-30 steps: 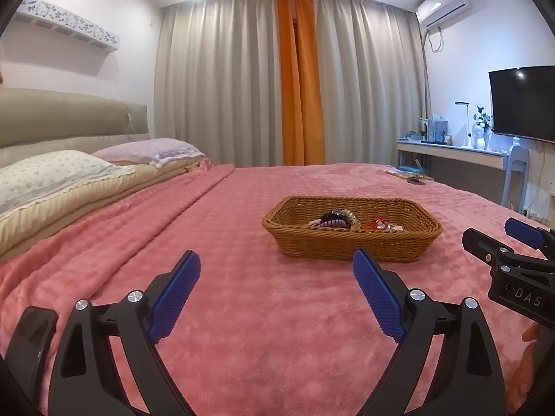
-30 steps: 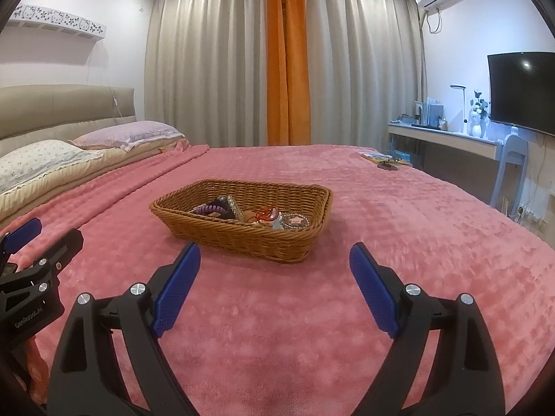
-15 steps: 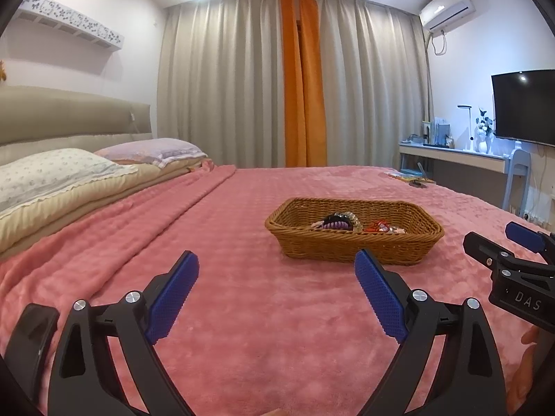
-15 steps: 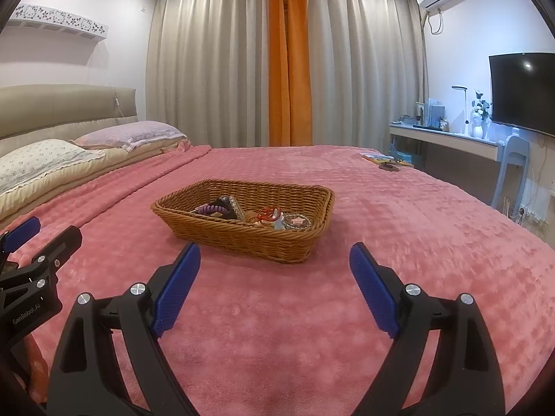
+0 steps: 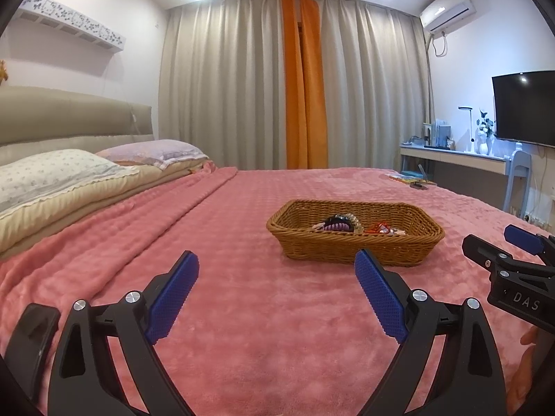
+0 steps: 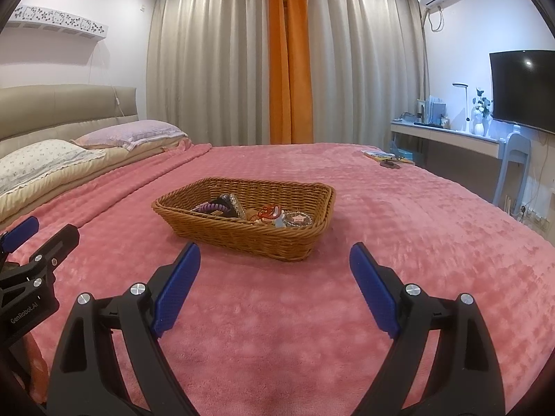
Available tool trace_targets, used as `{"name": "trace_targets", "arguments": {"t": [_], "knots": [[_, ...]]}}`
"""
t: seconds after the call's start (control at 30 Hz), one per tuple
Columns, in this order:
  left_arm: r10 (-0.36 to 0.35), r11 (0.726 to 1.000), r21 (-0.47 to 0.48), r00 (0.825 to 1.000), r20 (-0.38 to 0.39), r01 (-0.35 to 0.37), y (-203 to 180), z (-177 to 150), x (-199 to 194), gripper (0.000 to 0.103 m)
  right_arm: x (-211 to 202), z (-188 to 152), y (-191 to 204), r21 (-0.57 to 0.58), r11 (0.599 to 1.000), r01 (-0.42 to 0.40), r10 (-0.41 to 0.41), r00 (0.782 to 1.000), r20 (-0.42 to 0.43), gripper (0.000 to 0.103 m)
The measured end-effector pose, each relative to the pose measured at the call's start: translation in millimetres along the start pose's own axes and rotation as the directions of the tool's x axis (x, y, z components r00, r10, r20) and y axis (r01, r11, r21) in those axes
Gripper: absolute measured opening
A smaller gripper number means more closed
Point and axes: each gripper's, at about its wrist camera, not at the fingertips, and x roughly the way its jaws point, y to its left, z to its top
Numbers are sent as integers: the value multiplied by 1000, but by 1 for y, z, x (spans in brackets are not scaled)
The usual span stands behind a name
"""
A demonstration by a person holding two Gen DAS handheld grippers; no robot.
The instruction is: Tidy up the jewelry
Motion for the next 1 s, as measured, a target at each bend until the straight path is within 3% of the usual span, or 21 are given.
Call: {"name": "trace_targets", "arguments": {"t": [1.0], "knots": [[-3,1000,2,1000,1,3,0,0,0,90,1,-1,-2,-8,1000,-2,2,1000,-3,84]]}}
